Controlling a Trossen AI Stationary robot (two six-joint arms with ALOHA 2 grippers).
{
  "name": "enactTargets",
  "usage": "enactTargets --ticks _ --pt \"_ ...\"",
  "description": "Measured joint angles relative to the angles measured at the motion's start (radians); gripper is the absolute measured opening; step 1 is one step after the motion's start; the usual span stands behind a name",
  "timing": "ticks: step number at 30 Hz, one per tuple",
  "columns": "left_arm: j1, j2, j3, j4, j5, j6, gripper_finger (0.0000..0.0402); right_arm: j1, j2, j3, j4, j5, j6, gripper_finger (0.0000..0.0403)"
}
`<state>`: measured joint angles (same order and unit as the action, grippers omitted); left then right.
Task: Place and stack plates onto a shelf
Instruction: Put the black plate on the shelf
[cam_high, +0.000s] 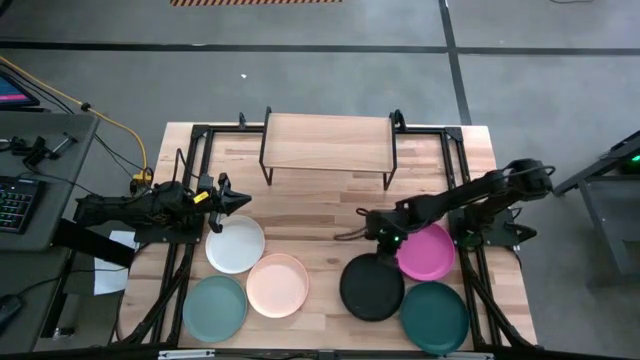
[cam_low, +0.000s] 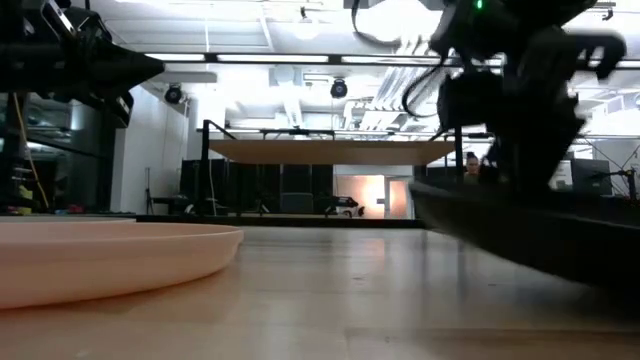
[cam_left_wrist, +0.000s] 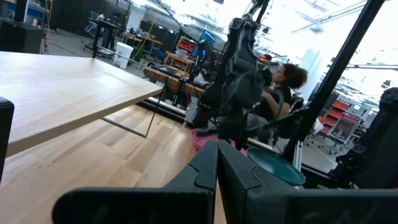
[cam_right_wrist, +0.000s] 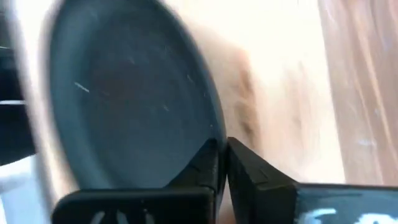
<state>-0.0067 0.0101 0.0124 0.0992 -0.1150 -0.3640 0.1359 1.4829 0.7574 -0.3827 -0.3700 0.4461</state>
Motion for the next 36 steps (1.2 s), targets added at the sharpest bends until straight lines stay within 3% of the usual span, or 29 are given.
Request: enactTargets --ticks 8,12,15,20,29,36 --pt "0.0 0.0 0.0 0.001 0.0 0.0 0.0 -0.133 -0.242 0.0 0.159 -0.075 0.029 0.0001" --pt "0.0 0.0 0.0 0.0 0.0 0.0 0.0 -0.24 -0.323 0.001 0.319 0.01 0.19 0.0" --pt "0.0 0.0 0.0 0.0 0.0 0.0 0.0 -0.323 -0.345 0.044 0.332 0.092 0.29 0.0" --pt "0.0 0.0 0.0 0.0 0.0 0.0 0.0 -0.467 -0.298 0.278 0.063 0.16 0.193 0.0" --pt "0.0 0.0 0.0 0.001 0.0 0.0 0.0 -0.751 -0.047 0.782 -0.518 0.242 -0.153 0.0" --pt "0.0 0.0 0.0 0.001 0.0 0.0 0.0 -0.908 0.095 0.909 -0.723 0.158 -0.273 0.0"
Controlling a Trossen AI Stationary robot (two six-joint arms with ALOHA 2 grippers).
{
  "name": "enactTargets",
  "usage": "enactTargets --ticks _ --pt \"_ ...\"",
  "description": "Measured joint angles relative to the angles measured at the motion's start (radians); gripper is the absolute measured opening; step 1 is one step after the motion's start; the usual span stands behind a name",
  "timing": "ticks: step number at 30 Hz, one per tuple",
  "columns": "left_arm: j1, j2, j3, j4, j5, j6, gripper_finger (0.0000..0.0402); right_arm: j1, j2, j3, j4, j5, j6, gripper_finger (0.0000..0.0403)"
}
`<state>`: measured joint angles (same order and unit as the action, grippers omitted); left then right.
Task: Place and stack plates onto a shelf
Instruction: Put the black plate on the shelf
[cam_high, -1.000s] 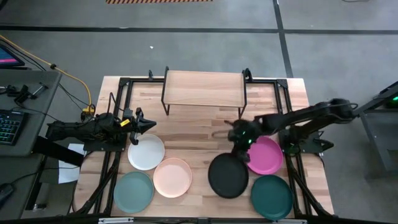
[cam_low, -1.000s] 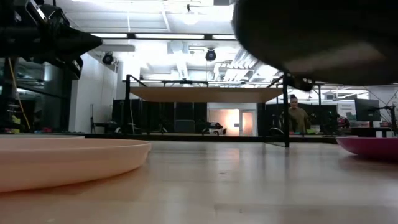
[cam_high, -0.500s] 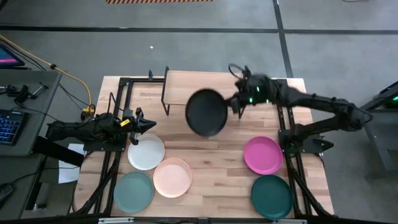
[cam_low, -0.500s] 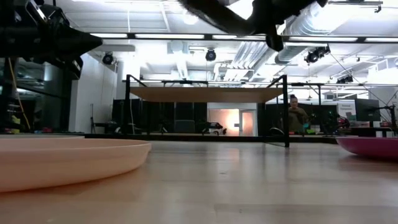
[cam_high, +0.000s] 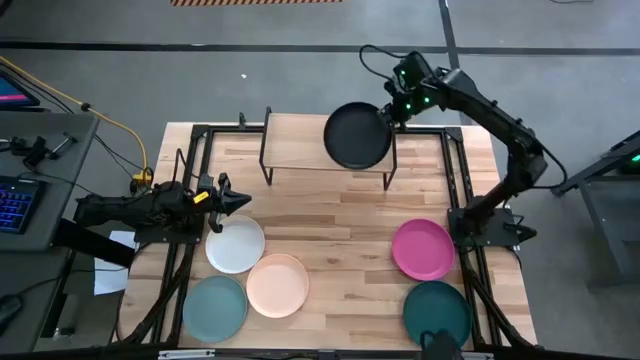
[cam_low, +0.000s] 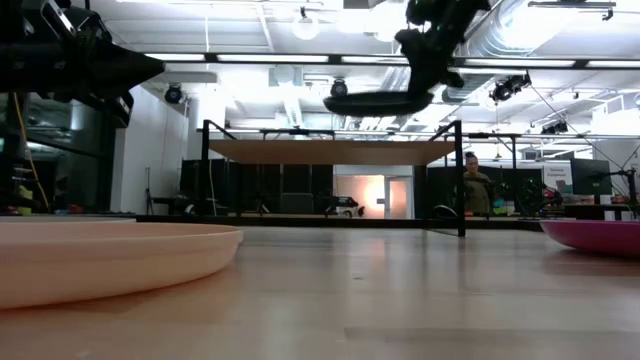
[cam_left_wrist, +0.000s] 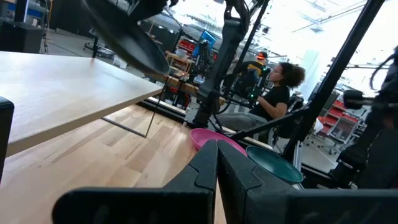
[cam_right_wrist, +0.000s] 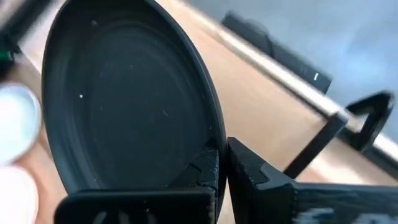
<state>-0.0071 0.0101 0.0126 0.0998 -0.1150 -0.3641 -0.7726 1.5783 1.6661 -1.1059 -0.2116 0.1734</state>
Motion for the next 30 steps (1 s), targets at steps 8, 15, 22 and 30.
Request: enactTargets --ticks 8,15,22,30 --pt "0.0 0.0 0.0 0.0 0.0 0.0 0.0 -0.065 0.078 0.001 -0.011 -0.068 -0.081 0.0" --pt "0.0 0.0 0.0 0.0 0.0 0.0 0.0 -0.1 0.119 0.001 -0.033 -0.053 -0.096 0.0" --pt "0.0 0.0 0.0 0.0 0.0 0.0 0.0 -0.105 0.135 0.001 -0.031 -0.053 -0.096 0.0" --pt "0.0 0.0 0.0 0.0 0.0 0.0 0.0 -0.105 0.135 0.001 -0.033 -0.013 -0.128 0.0001"
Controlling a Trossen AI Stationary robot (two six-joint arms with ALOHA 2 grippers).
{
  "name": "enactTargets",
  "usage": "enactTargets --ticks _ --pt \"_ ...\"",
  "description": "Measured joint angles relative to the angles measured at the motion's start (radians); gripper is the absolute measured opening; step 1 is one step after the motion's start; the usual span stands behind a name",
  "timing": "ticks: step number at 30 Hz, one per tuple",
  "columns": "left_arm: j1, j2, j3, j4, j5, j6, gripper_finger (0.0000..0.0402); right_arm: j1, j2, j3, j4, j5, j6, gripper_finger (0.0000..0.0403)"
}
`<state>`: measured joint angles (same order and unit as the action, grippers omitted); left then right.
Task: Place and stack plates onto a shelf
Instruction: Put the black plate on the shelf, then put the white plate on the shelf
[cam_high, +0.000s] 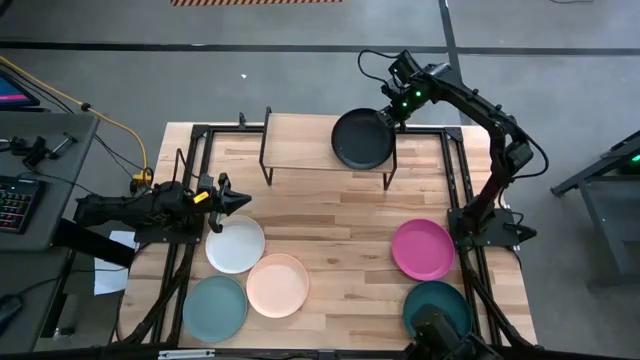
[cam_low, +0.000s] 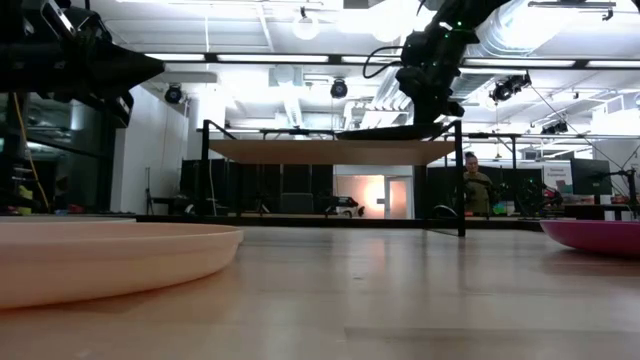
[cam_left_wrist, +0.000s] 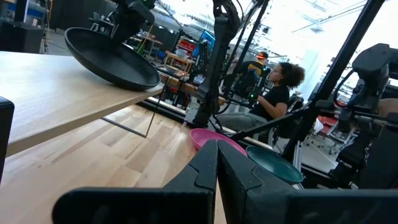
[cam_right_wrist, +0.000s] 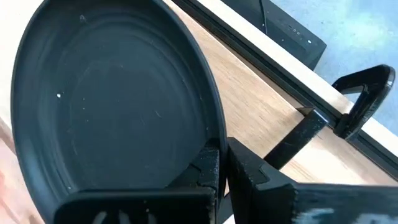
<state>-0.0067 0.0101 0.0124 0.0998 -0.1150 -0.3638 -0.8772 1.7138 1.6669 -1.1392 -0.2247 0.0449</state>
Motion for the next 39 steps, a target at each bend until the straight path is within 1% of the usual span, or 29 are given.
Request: enactTargets --ticks 4,12,16,18,21,24,27,30,33,36,39 --pt "0.0 0.0 0.0 0.0 0.0 0.0 0.0 0.0 0.0 0.0 0.0 0.007 0.016 0.0022" --pt "0.0 0.0 0.0 0.0 0.0 0.0 0.0 0.0 0.0 0.0 0.004 0.012 0.019 0.0125" --pt "0.0 0.0 0.0 0.0 0.0 0.0 0.0 -0.009 -0.01 0.0 0.006 0.013 -0.005 0.0163" --pt "0.0 0.0 0.0 0.0 0.0 0.0 0.0 -0.017 -0.03 0.0 0.004 0.013 -0.026 0.0174" --pt "0.0 0.0 0.0 0.0 0.0 0.0 0.0 -0.021 -0.077 0.0 -0.005 0.007 -0.058 0.0181" --pt "0.0 0.0 0.0 0.0 0.0 0.0 0.0 -0.018 -0.154 -0.033 0.016 -0.05 -0.079 0.0181" --pt "0.0 0.0 0.0 0.0 0.0 0.0 0.0 0.003 -0.265 -0.137 0.105 -0.132 -0.063 0.0181" --pt "0.0 0.0 0.0 0.0 0.0 0.0 0.0 0.045 -0.421 -0.313 0.268 -0.19 0.001 0.0181" --pt "0.0 0.0 0.0 0.0 0.0 0.0 0.0 0.112 -0.591 -0.517 0.467 -0.235 0.116 0.0181" --pt "0.0 0.0 0.0 0.0 0.0 0.0 0.0 0.204 -0.751 -0.702 0.657 -0.245 0.255 0.0181" --pt "0.0 0.0 0.0 0.0 0.0 0.0 0.0 0.305 -0.879 -0.857 0.816 -0.235 0.368 0.0181"
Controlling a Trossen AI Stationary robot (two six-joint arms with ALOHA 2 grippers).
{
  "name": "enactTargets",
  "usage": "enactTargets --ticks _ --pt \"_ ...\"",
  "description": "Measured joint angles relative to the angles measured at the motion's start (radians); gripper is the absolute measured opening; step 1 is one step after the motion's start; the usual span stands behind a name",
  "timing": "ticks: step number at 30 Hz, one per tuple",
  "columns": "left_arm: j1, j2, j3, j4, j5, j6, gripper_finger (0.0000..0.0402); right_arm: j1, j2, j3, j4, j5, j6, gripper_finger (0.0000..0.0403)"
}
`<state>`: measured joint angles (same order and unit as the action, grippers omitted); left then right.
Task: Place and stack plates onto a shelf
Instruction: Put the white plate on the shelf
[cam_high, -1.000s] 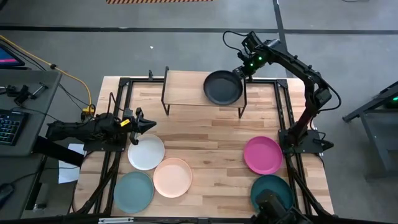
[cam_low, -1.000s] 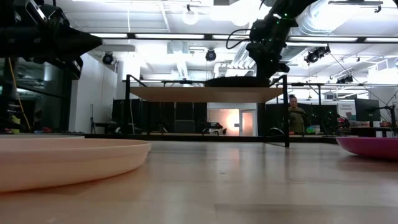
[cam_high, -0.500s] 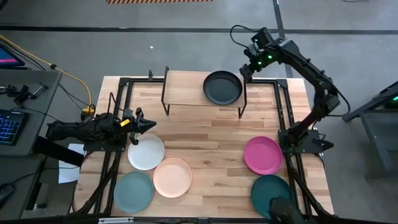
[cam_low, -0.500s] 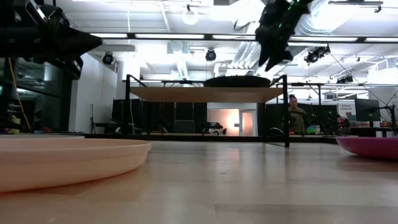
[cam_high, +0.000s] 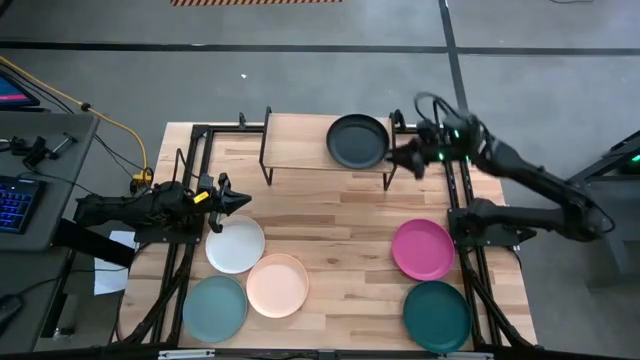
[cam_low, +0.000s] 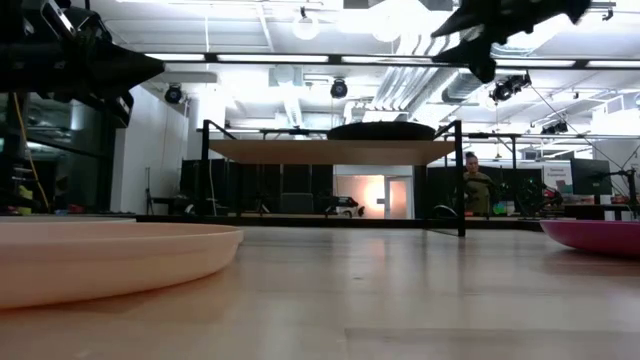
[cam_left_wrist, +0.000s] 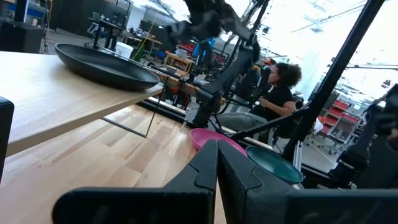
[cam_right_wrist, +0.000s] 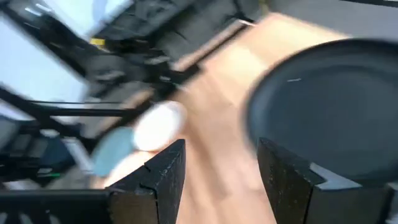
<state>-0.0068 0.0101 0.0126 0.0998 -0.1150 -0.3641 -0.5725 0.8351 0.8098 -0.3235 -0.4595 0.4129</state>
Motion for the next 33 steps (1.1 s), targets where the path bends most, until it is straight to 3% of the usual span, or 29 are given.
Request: enactTargets --ticks 7,14,17,20,25,29,33 --pt "0.0 0.0 0.0 0.001 0.0 0.008 0.0 0.188 -0.125 -0.197 0.213 0.103 0.08 0.0181" --pt "0.0 0.0 0.0 0.026 -0.007 0.014 0.0 0.255 -0.104 -0.21 0.293 0.125 0.031 0.0181" --pt "-0.001 0.0 0.0 0.123 -0.011 -0.149 0.0 0.255 -0.102 -0.207 0.307 0.129 0.048 0.0181" --pt "-0.001 0.003 0.0 0.239 -0.087 -0.298 0.0 0.255 -0.102 -0.207 0.307 0.13 0.083 0.0181" --pt "-0.001 0.02 0.0 0.399 -0.134 -0.358 0.0002 0.255 -0.102 -0.207 0.312 0.145 0.085 0.0181" --pt "-0.001 0.078 0.075 0.41 -0.147 -0.357 0.0018 0.255 -0.101 -0.207 0.327 0.168 0.085 0.0181" --pt "-0.001 0.197 0.229 0.275 -0.086 -0.304 0.0055 0.255 -0.101 -0.207 0.343 0.168 0.092 0.0181"
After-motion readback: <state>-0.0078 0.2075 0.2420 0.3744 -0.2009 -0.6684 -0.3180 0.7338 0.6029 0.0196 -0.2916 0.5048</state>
